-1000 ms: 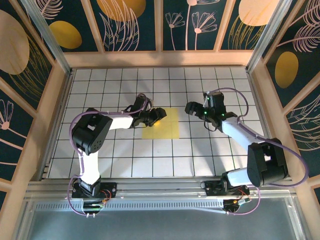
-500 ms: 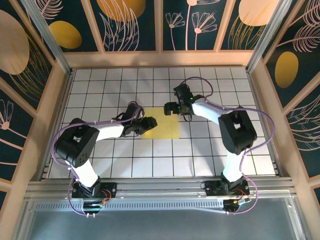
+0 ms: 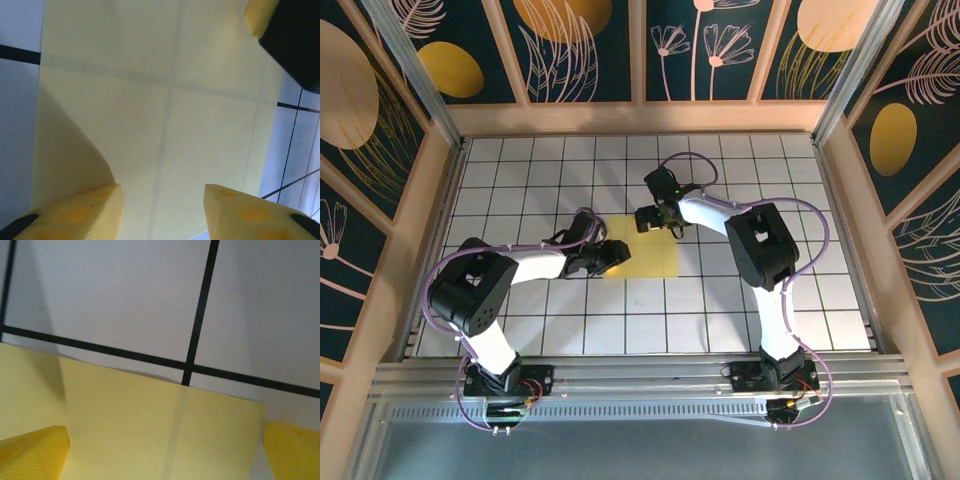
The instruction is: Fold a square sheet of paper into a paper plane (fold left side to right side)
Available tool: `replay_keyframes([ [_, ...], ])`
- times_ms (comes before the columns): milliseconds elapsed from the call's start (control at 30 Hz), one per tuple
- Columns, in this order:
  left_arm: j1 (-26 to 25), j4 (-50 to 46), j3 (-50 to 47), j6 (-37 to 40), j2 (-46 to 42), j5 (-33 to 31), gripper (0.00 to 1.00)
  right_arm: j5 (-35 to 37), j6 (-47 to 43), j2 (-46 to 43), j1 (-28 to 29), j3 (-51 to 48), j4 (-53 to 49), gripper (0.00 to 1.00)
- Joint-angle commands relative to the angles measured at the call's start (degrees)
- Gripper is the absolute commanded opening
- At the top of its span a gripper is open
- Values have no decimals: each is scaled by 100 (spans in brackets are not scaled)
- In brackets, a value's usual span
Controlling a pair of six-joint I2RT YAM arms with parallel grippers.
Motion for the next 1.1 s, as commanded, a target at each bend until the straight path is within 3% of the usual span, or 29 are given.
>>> replay_keyframes([
  [0,-31,-76,-96,14,181,-33,47,50,-79,99,70,45,-227,99],
  [467,-32,29,-52,-72,251,6,47,-210,31,-77,490,-91,-567,95],
  [667,-31,141,-57,-122,261,72,46,-281,132,-76,614,-8,-815,83],
  [1067,-9,564,-269,-281,99,102,53,-719,155,-120,565,39,-1019,47],
])
